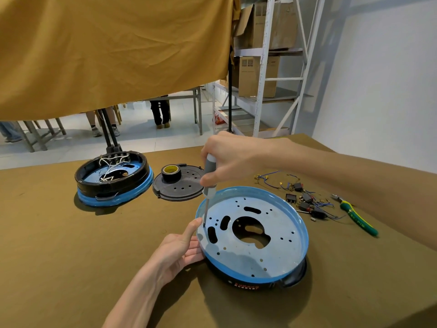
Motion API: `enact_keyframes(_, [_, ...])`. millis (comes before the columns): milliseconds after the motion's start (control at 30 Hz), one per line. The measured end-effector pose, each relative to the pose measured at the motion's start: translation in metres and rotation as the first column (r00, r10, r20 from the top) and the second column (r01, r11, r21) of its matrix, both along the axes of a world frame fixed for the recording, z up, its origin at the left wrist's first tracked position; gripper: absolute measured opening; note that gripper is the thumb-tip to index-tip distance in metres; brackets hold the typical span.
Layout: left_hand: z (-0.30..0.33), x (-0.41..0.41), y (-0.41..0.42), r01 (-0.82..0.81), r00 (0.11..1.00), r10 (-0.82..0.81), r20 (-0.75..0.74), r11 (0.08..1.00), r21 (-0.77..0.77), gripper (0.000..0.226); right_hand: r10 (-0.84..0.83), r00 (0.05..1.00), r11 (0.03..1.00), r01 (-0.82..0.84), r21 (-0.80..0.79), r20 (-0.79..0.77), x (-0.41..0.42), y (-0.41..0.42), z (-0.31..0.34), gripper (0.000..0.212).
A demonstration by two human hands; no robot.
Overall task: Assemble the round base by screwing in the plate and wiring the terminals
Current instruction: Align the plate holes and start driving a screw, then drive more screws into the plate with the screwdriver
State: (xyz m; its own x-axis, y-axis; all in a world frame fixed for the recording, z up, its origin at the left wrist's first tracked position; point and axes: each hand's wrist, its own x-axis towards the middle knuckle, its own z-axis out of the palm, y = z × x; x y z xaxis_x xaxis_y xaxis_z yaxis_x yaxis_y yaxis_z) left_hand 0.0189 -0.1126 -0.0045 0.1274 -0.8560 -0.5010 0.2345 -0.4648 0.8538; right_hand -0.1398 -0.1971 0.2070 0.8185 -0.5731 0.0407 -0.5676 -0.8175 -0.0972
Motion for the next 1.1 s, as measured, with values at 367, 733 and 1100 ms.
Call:
enact_keyframes(367, [-0.001,-0.001,0.0,-0.015,1.0,0.015,-0.007,1.0,-0.002,0.082,-0.058,0.976,0.998,0.053,0.027,0.212,0.0,-0.008,-0.023,0.06])
enact_keyframes(733, [0.019,0.0,0.012,-0.186,0.979,0.197,0.045,0.966,-0.18,0.07,-0.506,0.512,0.801,-0.02,0.598,0.695,-0.106,-0.011,-0.044,0.018])
enact_keyframes(1100, [0.067,-0.019,0.026,-0.251,0.823,0.517,0.233,0.701,-0.668,0.062,-0.725,0.459,0.688,0.515,0.512,0.513,-0.197,0.032,-0.225,0.019])
